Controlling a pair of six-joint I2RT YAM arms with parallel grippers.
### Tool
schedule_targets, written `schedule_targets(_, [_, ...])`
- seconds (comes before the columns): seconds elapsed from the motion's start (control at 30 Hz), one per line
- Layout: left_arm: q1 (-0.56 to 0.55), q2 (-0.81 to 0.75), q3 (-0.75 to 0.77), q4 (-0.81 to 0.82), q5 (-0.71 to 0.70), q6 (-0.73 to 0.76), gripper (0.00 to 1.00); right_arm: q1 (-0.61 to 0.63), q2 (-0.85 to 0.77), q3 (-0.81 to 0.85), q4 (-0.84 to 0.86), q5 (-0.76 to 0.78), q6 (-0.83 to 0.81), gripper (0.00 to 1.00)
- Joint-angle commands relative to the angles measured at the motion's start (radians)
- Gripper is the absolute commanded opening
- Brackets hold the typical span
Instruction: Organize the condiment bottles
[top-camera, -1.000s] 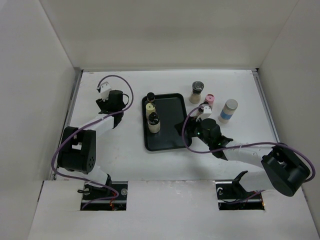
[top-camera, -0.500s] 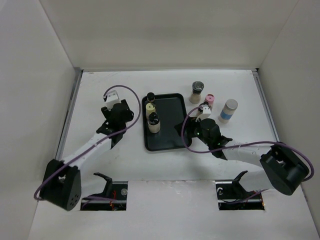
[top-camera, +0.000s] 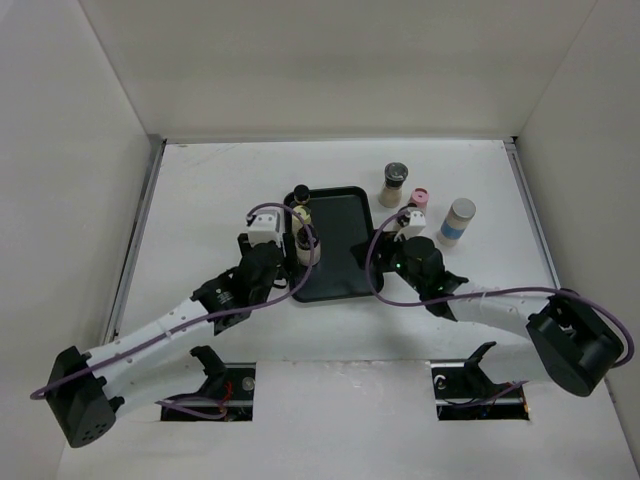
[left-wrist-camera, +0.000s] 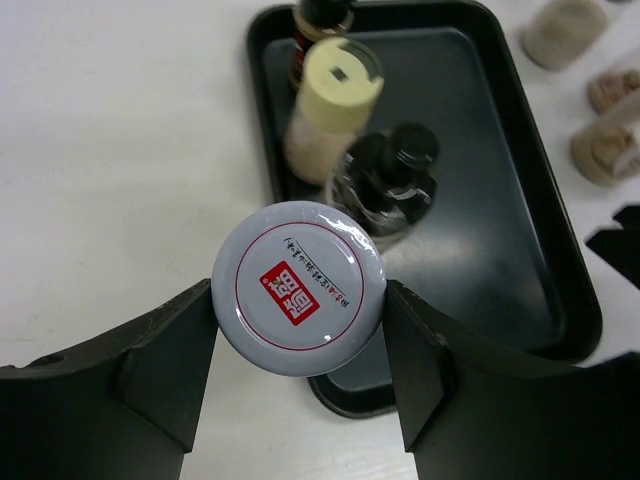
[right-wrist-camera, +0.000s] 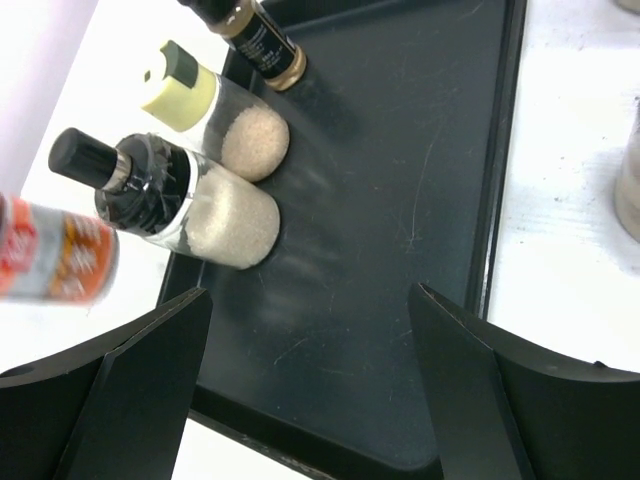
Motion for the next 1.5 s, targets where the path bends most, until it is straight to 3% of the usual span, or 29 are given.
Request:
schedule_targets(0.0, [-0.064,0.008,0.023,0.089,0.004,0.015,0.28,0.000,-0.042,0.002,0.059,0.036,-0.005,0.86])
schedule_targets(0.4, [-0.117,0.239,0.034,0.335,0.096,0.070,0.29,-0.004,-0.099,-0.012,0.044,0.053,-0.010,0.86])
schedule_targets(0.47, [-0.110,0.276,0.034,0.362,0.115,0.075,0.29,-0.006,-0.104,-0.013,0.044,0.053,-0.011,0.73])
schedule_targets(0.57, [-0.112,0.313,0.023,0.378,0.125,0.076,0.29,-0.003,-0.114,-0.013,0.044,0.054,-0.016,0.41])
schedule_targets(0.63, [-0.115,0.318,0.009,0.379,0.118,0.076,0.32,-0.001,-0.122,-0.013,0.044,0.063,-0.017,0.33])
schedule_targets(0.7, [-0.115,0.310,-0.006,0.382,0.113,0.076,0.37,-0.001,-0.139,-0.013,0.038,0.070,-0.020,0.35])
schedule_targets(0.83, [-0.112,0.289,-0.024,0.379,0.112,0.081,0.53,-0.001,-0.177,-0.009,0.004,0.112,-0.028,0.63])
schedule_targets(0.9, [-0.110,0.279,-0.034,0.382,0.112,0.089,0.61,-0.001,-0.197,0.011,-0.045,0.129,-0.033,0.72])
schedule_targets(1.13, [-0.109,0.161,-0.061,0.405,0.086,0.101,0.97,-0.015,-0.245,0.103,-0.232,0.310,-0.076,0.85])
schedule_targets(1.3, [-0.078,0.007,-0.127,0.477,0.006,0.101,1.00,-0.058,-0.220,0.192,-0.390,0.473,-0.089,0.91])
schedule_targets(1.47, [0.031,-0.119,-0.248,0.621,-0.169,0.066,1.00,-0.115,-0.110,0.278,-0.470,0.499,-0.108,0.95])
